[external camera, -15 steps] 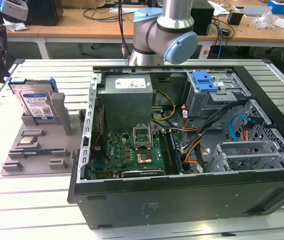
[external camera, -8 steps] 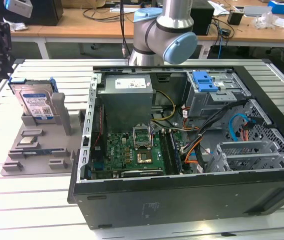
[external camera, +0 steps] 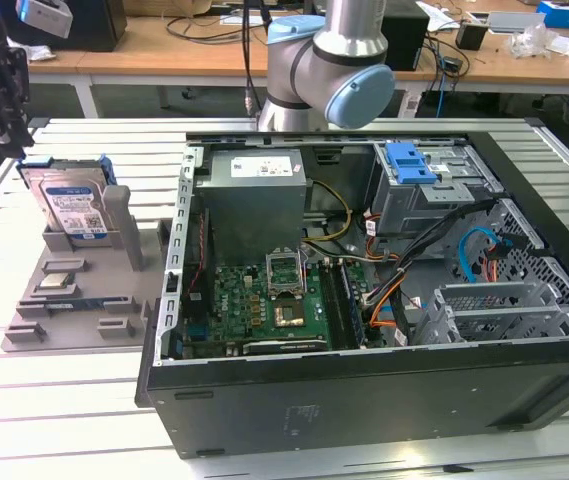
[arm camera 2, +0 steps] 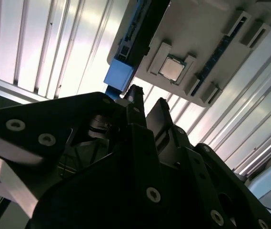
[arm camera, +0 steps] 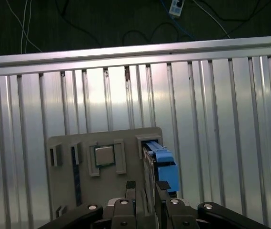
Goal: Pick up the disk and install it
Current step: 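Pick up the disk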
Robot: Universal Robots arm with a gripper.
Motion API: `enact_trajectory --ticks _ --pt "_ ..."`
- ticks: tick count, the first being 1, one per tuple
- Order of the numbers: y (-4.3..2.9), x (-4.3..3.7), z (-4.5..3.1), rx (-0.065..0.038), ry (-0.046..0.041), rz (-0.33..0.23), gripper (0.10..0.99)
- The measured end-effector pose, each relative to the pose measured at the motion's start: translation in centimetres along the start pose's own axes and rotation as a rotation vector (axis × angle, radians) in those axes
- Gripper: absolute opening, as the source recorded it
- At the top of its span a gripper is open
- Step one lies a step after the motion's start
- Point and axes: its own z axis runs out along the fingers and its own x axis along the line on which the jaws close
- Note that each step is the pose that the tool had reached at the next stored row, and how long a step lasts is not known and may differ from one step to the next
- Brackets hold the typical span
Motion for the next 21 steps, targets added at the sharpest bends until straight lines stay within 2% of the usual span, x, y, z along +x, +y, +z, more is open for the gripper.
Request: enact_trajectory --ticks 3,8,12,19,20,21 --pt "-0.02 -0.21 0.53 0.0 0.0023 -0.004 0.302" --pt "-0.02 -1.46 1.23 0.0 0.0059 -0.03 0.302" --pt "-0.34 -1.78 1.61 0.0 0.0122 -0.057 0.302" --pt "-0.52 -1.88 1.71 0.0 0.0128 -0.057 0.302" --pt "-0.52 -1.88 1.71 0.0 0.0128 -0.058 0.314" --pt "-0.53 -1.88 1.72 0.0 0.0128 -0.057 0.373"
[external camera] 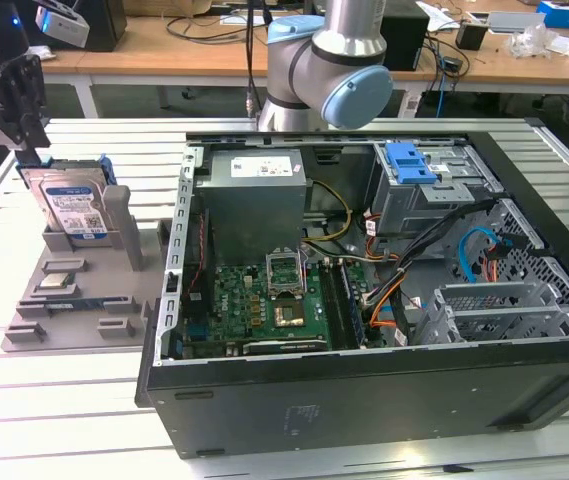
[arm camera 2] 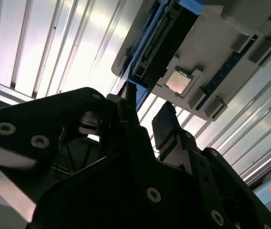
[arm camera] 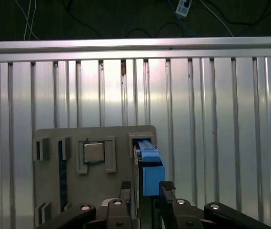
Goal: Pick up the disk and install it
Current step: 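Pick up the disk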
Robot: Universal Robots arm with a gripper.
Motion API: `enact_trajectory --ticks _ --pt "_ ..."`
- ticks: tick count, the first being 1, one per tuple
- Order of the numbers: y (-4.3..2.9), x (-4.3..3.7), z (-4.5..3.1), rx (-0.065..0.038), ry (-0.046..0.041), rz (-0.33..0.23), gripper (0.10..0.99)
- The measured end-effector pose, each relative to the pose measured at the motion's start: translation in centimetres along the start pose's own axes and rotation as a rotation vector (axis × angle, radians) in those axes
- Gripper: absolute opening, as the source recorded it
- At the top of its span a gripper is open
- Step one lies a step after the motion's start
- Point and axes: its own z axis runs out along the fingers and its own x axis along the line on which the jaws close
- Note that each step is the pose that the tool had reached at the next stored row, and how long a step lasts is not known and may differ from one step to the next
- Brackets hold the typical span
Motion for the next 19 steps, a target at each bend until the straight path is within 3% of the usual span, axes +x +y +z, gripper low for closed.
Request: enact_trajectory --ticks 1,2,3,5,6,13,19 --pt "0.0 0.0 0.0 0.0 0.0 0.0 0.431" --pt "-0.01 0.0 0.0 0.0 0.0 0.0 0.431" --pt "-0.01 0.0 0.0 0.0 0.0 0.0 0.553" --pt "-0.02 0.0 0.0 0.0 0.0 0.0 0.553" --pt "-0.02 0.0 0.0 0.0 0.0 0.0 0.616" --pt "0.0 -1.29 0.22 0.0 0.0 0.0 0.616" --pt "-0.05 -1.34 1.53 0.0 0.0 0.0 0.616"
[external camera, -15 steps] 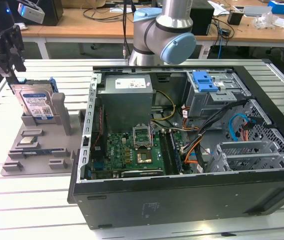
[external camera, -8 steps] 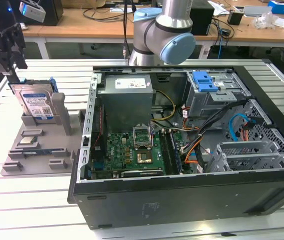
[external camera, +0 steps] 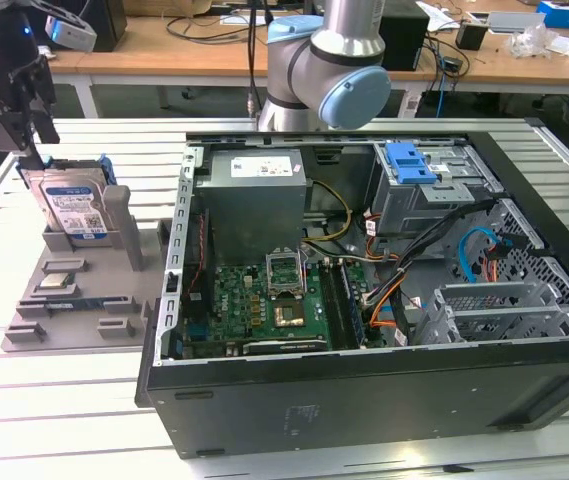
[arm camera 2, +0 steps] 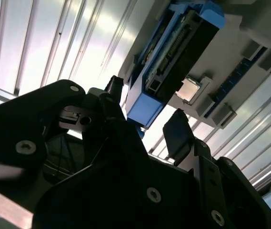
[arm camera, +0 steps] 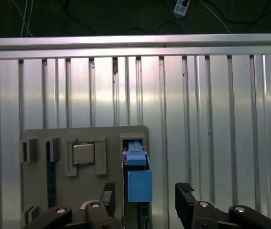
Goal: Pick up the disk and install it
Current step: 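Pick up the disk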
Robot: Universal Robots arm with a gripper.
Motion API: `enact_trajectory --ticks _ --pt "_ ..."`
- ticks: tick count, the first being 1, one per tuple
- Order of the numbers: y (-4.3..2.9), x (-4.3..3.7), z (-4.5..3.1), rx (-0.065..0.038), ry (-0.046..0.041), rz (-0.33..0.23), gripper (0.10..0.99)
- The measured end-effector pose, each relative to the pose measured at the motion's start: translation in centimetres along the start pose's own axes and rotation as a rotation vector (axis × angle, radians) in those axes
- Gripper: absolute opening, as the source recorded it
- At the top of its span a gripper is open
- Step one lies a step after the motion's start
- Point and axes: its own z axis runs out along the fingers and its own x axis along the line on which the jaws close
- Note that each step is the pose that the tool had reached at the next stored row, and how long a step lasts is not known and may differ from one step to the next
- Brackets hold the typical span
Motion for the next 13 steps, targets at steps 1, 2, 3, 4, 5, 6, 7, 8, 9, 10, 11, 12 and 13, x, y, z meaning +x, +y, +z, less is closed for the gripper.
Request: enact_trajectory --ticks 1,2,3,4,5,6,7,8,9,10,11,12,13 --pt "-0.01 0.0 0.17 0.0 0.0 0.0 0.616" --pt "-0.02 0.01 0.64 0.0 0.0 0.0 0.616" --pt "-0.03 0.01 0.87 0.0 0.0 0.0 0.616" --pt "-0.04 0.01 1.05 0.0 0.0 -0.001 0.616" --pt "-0.04 0.02 1.26 0.0 0.0002 -0.007 0.616" --pt "-0.05 0.03 1.44 0.0 0.0006 -0.016 0.616" --pt "-0.05 0.05 1.62 0.0 0.0011 -0.03 0.616" --pt "-0.06 0.1 1.76 0.0 0.0014 -0.039 0.616" --pt "-0.07 0.19 1.92 -0.001 0.0017 -0.046 0.616" --pt "-0.07 0.26 2.02 0.0 0.0018 -0.047 0.616" --pt "-0.09 0.44 2.37 0.0 0.0018 -0.047 0.616" --pt "-0.13 0.54 2.76 0.0 0.0018 -0.047 0.616" --pt "-0.19 0.55 2.94 0.0 0.0018 -0.047 0.616"
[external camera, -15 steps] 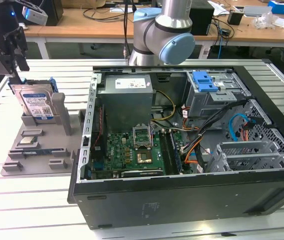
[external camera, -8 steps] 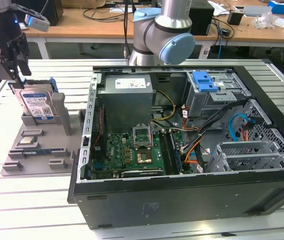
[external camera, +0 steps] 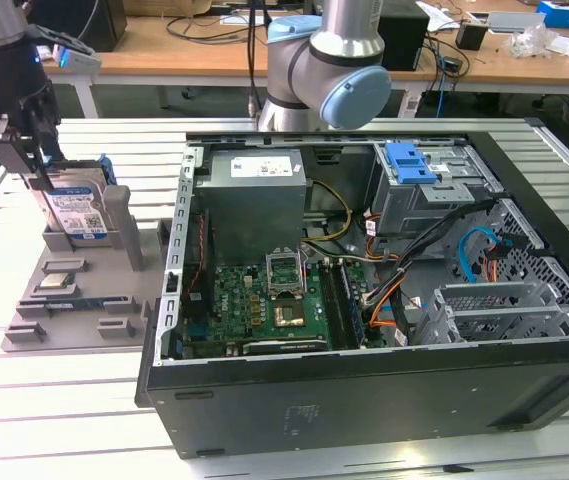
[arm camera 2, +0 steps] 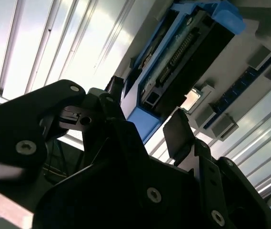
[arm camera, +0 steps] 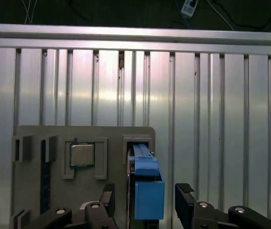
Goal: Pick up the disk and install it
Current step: 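Pick up the disk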
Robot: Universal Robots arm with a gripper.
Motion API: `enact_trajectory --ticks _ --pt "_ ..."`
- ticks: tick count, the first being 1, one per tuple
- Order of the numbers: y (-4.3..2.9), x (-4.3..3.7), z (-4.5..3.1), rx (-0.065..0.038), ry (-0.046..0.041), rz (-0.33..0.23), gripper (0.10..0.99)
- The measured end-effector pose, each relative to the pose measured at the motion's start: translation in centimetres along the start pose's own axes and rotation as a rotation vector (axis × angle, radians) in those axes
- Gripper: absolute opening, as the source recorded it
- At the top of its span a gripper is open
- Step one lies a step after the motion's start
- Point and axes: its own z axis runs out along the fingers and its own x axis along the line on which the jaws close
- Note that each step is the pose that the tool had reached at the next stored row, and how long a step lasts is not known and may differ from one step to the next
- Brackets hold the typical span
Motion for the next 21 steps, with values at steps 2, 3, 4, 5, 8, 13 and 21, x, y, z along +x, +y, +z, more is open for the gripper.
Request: enact_trajectory --ticks 2,3,4,5,8,13,21 --pt "-0.29 0.01 0.44 0.0 0.0 0.0 0.616" --pt "-0.36 0.01 0.59 0.0 -0.0001 0.0 0.616" --pt "-0.4 0.01 0.84 0.0 0.0 -0.001 0.616" --pt "-0.41 0.01 1.02 0.0 0.0 -0.001 0.616" --pt "-0.44 0.02 1.68 0.0 0.0 -0.004 0.616" --pt "-0.44 0.02 1.71 0.0 -0.0013 -0.005 0.616" --pt "-0.45 0.02 1.72 0.0 -0.0038 -0.005 0.369"
